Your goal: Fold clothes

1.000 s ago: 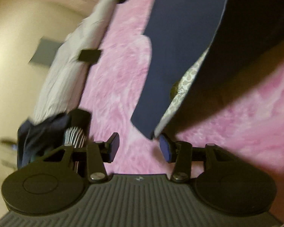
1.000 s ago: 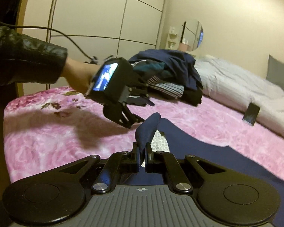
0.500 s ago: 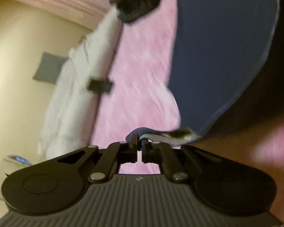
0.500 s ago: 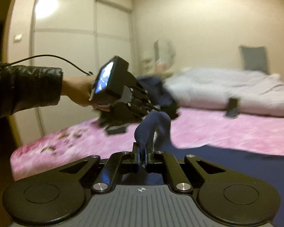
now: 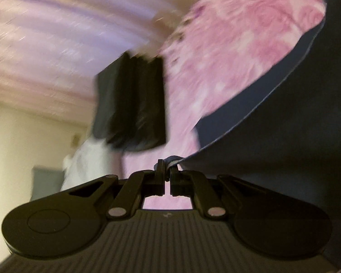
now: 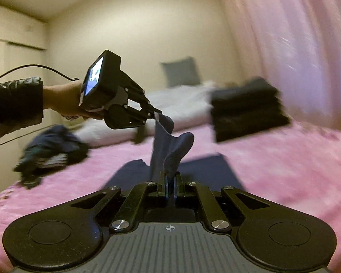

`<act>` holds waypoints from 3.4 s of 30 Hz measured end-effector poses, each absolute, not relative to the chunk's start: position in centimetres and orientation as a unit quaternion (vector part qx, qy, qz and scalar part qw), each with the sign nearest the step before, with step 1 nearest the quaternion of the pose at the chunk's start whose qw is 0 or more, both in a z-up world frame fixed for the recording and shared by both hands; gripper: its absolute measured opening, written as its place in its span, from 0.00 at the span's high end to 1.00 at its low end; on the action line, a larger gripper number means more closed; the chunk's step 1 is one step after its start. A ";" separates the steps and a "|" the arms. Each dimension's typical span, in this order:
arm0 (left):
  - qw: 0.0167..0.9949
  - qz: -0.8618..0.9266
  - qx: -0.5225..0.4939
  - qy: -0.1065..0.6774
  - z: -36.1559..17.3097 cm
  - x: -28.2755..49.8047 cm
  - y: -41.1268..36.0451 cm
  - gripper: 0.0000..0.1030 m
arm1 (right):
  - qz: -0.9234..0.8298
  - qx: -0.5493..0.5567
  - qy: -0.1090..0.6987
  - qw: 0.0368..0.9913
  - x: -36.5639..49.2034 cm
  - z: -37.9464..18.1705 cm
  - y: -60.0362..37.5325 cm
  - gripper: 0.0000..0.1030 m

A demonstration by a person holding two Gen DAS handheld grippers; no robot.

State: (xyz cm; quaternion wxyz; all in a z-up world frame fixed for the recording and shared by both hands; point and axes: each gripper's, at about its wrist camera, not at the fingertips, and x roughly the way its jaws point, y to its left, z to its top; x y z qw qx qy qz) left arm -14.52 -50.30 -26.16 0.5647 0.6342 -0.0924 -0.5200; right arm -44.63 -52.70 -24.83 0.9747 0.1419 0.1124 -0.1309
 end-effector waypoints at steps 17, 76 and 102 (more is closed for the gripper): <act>0.492 -0.586 0.642 -0.058 -35.8 -18.9 -61.5 0.97 | -0.154 0.235 0.163 0.946 -46.9 -30.3 -57.6 0.98; 0.797 -0.486 0.250 0.258 -29.3 -14.1 -31.6 0.55 | -0.058 0.173 0.362 0.914 -21.4 -29.5 -73.9 0.36; 0.790 -0.490 0.242 0.277 -31.6 -13.8 -32.0 0.54 | -0.035 0.161 0.381 0.910 -20.2 -30.8 -75.1 0.52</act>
